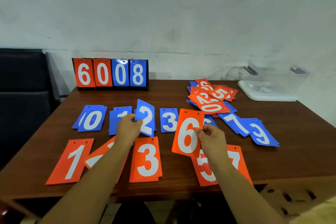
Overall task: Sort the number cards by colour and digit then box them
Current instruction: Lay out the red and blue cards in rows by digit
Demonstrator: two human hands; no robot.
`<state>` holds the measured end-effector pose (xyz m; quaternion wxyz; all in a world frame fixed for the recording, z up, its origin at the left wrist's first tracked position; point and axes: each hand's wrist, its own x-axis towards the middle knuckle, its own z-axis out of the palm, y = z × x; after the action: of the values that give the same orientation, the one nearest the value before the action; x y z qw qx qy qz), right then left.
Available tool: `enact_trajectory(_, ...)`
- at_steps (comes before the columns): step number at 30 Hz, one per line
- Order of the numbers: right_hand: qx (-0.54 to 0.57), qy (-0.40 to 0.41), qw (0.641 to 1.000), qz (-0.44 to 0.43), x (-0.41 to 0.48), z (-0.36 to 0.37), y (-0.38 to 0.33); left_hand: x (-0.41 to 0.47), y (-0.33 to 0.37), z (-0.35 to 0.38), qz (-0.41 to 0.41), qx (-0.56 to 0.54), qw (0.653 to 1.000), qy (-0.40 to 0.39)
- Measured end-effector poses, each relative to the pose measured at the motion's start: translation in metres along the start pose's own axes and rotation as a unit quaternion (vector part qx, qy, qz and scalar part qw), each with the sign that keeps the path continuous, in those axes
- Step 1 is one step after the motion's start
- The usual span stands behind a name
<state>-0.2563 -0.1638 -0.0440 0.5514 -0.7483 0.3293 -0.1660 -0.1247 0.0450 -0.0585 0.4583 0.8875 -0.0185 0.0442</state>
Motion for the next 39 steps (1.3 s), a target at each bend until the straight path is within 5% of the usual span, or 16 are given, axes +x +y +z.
enact_trajectory(8, -0.027, -0.019, 0.999, -0.011, 0.006, 0.002, -0.001, 0.041, -0.006, 0.013, -0.019, 0.261, 0.963, -0.070)
enact_trajectory(11, -0.033, -0.021, 0.999, 0.000, 0.008, -0.001, 0.000, 0.033, 0.000, 0.017, -0.001, 0.345, 0.938, -0.037)
enact_trajectory(14, -0.031, -0.001, 1.000, 0.006, 0.014, -0.009, 0.000, 0.015, 0.015, 0.018, 0.076, 0.201, 0.976, -0.015)
enact_trajectory(19, 0.022, 0.075, 0.997, 0.022, 0.025, -0.042, 0.003, -0.048, 0.040, 0.030, 0.132, -0.011, 0.972, -0.197)
enact_trajectory(23, -0.017, 0.116, 0.993, 0.029, 0.035, -0.073, 0.008, -0.085, 0.033, 0.058, 0.208, 0.045, 0.944, -0.254)
enact_trajectory(30, -0.034, 0.088, 0.994, 0.051, 0.021, -0.098, 0.032, -0.114, 0.024, 0.100, 0.340, 0.228, 0.841, -0.353)
enact_trajectory(34, -0.097, 0.017, 0.992, 0.076, -0.002, -0.078, 0.048, -0.108, 0.020, 0.091, 0.327, 0.227, 0.841, -0.366)
enact_trajectory(39, -0.105, 0.032, 0.990, 0.087, -0.017, -0.079, 0.069, -0.106, 0.010, 0.080, 0.278, 0.230, 0.855, -0.373)
